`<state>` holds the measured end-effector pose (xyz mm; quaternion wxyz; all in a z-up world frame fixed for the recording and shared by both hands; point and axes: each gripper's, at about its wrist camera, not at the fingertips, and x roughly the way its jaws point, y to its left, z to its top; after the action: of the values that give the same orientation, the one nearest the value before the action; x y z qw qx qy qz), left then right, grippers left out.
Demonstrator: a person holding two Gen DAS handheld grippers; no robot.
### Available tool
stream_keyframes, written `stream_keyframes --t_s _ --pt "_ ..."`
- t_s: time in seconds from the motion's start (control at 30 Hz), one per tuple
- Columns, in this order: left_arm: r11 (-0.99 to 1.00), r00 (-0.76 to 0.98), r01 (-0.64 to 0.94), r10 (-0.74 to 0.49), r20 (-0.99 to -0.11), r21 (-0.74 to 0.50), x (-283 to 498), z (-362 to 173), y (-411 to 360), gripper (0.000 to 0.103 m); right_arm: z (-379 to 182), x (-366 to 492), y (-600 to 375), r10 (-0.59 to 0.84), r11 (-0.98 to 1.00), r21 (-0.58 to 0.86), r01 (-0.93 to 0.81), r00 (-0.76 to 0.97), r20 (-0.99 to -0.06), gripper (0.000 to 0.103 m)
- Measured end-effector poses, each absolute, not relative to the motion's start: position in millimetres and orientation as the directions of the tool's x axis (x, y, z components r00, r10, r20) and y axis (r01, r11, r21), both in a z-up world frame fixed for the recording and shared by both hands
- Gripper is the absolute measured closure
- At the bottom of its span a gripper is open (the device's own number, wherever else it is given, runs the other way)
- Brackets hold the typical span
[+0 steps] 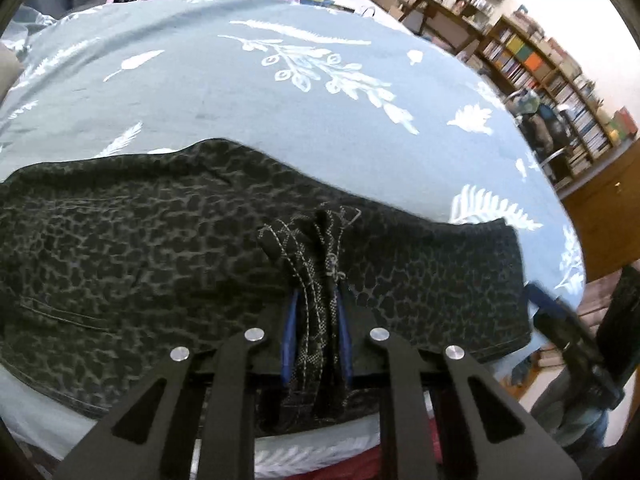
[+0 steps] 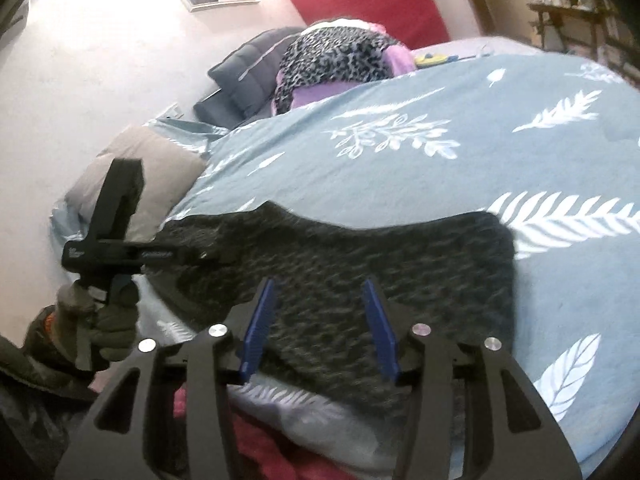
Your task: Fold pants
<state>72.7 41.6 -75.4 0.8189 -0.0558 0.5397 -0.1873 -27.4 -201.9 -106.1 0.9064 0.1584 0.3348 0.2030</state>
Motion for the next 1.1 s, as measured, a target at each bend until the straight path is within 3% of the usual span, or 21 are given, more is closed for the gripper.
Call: stream_keyframes --t_s 0.23,0.6,0.67,0.77,1.1 --pt "0.944 0.321 0.207 -0.315 -0.893 -0.258 74.9 -110.9 38.5 0.076 -148.2 1.2 -210.8 0.369 0.909 0.398 -0.122 0.679 -0.635 0.055" --pt "0.945 0.368 0.206 -0.316 -0.874 -0.255 71.3 -110.2 50.3 0.072 -135.4 -0.2 -191.3 0.343 0.925 0.355 -0.134 0.695 -0.632 0.054" --pt "0.942 0.366 0.195 -0.33 -0.87 -0.275 71.3 -109.3 57.3 0.058 -140.3 2.4 -185.1 0.342 0.928 0.346 -0.137 0.68 -0.648 0.047" --pt "0.951 0.413 0.146 -0.31 -0.856 -0.274 67.2 -100.0 79.5 0.036 -152.4 4.7 -176.7 0.294 0.948 0.299 -0.113 0.673 -0.679 0.047" --pt "0.97 0.538 -0.087 -0.146 -0.83 -0.226 34.5 -64.9 189.2 0.032 -117.3 9.8 -149.7 0.298 0.949 0.276 -0.149 0.705 -0.644 0.046"
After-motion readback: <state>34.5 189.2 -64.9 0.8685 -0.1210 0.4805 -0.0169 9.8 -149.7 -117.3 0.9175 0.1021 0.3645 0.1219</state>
